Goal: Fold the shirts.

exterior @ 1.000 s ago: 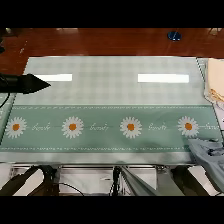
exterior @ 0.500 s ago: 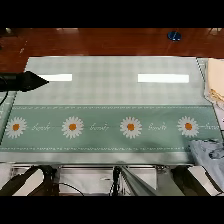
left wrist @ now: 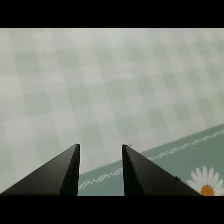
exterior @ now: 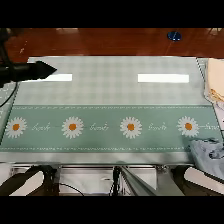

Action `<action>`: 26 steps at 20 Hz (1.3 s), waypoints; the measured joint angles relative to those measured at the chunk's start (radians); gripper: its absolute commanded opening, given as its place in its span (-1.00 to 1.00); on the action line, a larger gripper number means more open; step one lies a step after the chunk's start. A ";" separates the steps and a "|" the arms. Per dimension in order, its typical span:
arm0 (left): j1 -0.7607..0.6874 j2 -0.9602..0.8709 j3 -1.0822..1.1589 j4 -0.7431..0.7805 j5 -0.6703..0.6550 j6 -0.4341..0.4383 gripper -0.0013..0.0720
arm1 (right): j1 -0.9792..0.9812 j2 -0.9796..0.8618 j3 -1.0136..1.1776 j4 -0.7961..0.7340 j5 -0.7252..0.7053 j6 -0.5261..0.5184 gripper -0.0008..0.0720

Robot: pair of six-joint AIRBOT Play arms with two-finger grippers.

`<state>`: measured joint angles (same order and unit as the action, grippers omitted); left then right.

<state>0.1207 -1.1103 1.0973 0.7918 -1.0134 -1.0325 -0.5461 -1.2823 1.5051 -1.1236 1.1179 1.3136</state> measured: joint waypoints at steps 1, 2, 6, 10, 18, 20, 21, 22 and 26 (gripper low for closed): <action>-0.054 -0.012 0.009 0.079 0.002 -0.047 -0.02 | 0.081 -0.017 0.003 -0.086 0.068 0.007 0.17; -0.103 -0.021 0.018 0.166 0.002 -0.099 0.26 | 0.145 -0.029 -0.002 -0.166 0.122 0.024 0.17; -0.246 -0.056 0.039 0.448 -0.005 -0.312 0.69 | 0.311 -0.051 -0.100 -0.297 0.248 0.064 0.33; -0.291 -0.106 0.045 0.552 -0.115 -0.406 0.69 | 0.392 -0.059 -0.233 -0.290 0.275 0.058 0.33; -0.306 -0.147 0.046 0.590 -0.199 -0.446 0.69 | 0.433 -0.015 -0.297 -0.236 0.117 0.048 0.33; -0.307 -0.149 0.046 0.592 -0.197 -0.447 0.69 | 0.435 -0.009 -0.299 -0.220 0.092 0.048 0.33; -0.307 -0.150 0.046 0.592 -0.197 -0.449 0.69 | 0.436 -0.007 -0.300 -0.215 0.084 0.048 0.33; -0.307 -0.150 0.046 0.592 -0.194 -0.449 0.69 | 0.436 -0.005 -0.300 -0.212 0.078 0.048 0.33; -0.307 -0.150 0.046 0.592 -0.193 -0.449 0.69 | 0.436 -0.003 -0.301 -0.206 0.066 0.048 0.33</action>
<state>-0.1860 -1.2602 1.1435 1.3842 -1.2068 -1.4818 -0.1097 -1.2854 1.2041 -1.3293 1.1835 1.3613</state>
